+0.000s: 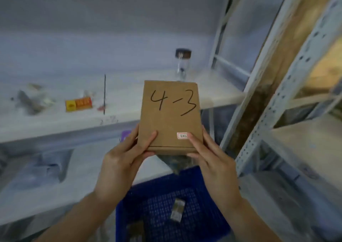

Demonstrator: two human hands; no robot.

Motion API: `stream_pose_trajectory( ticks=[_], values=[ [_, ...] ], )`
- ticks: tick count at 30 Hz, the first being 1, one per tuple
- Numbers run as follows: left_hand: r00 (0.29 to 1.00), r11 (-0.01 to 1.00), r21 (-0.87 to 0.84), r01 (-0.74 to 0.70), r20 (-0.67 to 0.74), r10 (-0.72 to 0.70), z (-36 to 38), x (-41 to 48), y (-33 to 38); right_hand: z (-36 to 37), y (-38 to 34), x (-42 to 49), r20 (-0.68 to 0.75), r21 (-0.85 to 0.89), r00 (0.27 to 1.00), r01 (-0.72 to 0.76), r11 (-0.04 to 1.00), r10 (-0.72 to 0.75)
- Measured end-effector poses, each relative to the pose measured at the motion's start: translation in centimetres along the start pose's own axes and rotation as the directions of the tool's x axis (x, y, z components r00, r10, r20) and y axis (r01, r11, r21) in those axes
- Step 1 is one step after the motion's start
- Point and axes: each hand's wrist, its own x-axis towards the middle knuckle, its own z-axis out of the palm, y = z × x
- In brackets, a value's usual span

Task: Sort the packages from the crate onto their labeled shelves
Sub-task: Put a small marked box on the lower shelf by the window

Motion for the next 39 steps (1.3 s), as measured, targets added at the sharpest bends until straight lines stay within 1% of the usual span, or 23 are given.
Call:
stream_pose_trajectory(
  ticks=[3,5,7,8,11,13,14,16,20,22,23,27,29,31,33,36,39],
  values=[
    [0.984,0.985,-0.008,-0.17,-0.064,0.169,-6.8,5.3,5.3,-7.9,-5.4,4.7,-0.058,-0.161,0.99,0.117,0.98,-0.128],
    [0.96,0.965,0.018,-0.26,-0.1,0.261,-10.7,7.6,8.8,-12.8,-9.3,6.8,-0.112,-0.222,0.967,0.2,0.954,-0.228],
    [0.94,0.946,0.013,-0.323,-0.113,0.323,-13.6,9.0,12.1,-17.5,-12.6,7.9,-0.172,-0.378,0.915,0.28,0.882,-0.365],
    [0.931,0.937,-0.01,-0.349,-0.116,0.345,-14.8,9.6,13.7,-19.7,-14.0,8.3,-0.176,-0.463,0.902,0.278,0.841,-0.394],
    [0.887,0.892,-0.076,-0.446,-0.173,0.429,-17.6,11.1,19.0,-26.6,-18.3,8.7,-0.17,-0.579,0.923,0.19,0.793,-0.345],
    [0.835,0.841,-0.104,-0.531,-0.231,0.498,-19.3,12.1,23.3,-31.4,-21.5,8.5,-0.25,-0.601,0.915,0.11,0.791,-0.316],
    [0.821,0.817,-0.149,-0.557,-0.251,0.513,-20.0,12.5,25.4,-33.7,-23.0,8.1,-0.276,-0.624,0.909,0.077,0.778,-0.312],
    [0.821,0.781,-0.264,-0.567,-0.258,0.509,-21.3,13.1,29.7,-37.9,-25.8,7.1,-0.306,-0.686,0.895,0.028,0.727,-0.324],
    [0.704,0.643,-0.288,-0.71,-0.329,0.63,-21.4,14.0,36.7,-44.6,-28.5,3.6,-0.378,-0.718,0.877,-0.074,0.692,-0.298],
    [0.654,0.59,-0.284,-0.755,-0.37,0.659,-21.3,13.9,40.0,-47.5,-29.8,1.5,-0.375,-0.756,0.886,-0.123,0.643,-0.271],
    [0.645,0.571,-0.302,-0.764,-0.388,0.658,-21.2,13.6,41.4,-48.9,-30.5,0.4,-0.368,-0.776,0.894,-0.145,0.613,-0.255],
    [0.669,0.498,-0.452,-0.74,-0.414,0.618,-21.6,11.9,47.2,-53.6,-33.7,-2.9,-0.373,-0.835,0.893,-0.206,0.511,-0.25],
    [0.715,0.45,-0.571,-0.687,-0.423,0.556,-21.7,11.3,49.9,-55.5,-35.3,-4.1,-0.364,-0.864,0.892,-0.216,0.455,-0.268],
    [0.771,0.37,-0.708,-0.602,-0.394,0.5,-21.9,10.3,52.3,-57.2,-36.6,-5.2,-0.351,-0.888,0.891,-0.218,0.406,-0.288],
    [0.798,0.324,-0.774,-0.544,-0.358,0.485,-21.8,9.2,54.5,-58.9,-37.8,-6.7,-0.352,-0.9,0.892,-0.239,0.365,-0.284],
    [0.783,0.271,-0.798,-0.538,-0.354,0.512,-21.9,7.5,57.9,-61.5,-39.6,-9.5,-0.355,-0.915,0.892,-0.27,0.301,-0.281],
    [0.778,0.235,-0.833,-0.5,-0.312,0.546,-22.2,5.7,62.0,-64.3,-41.5,-12.5,-0.352,-0.927,0.898,-0.295,0.233,-0.263]
  ],
)
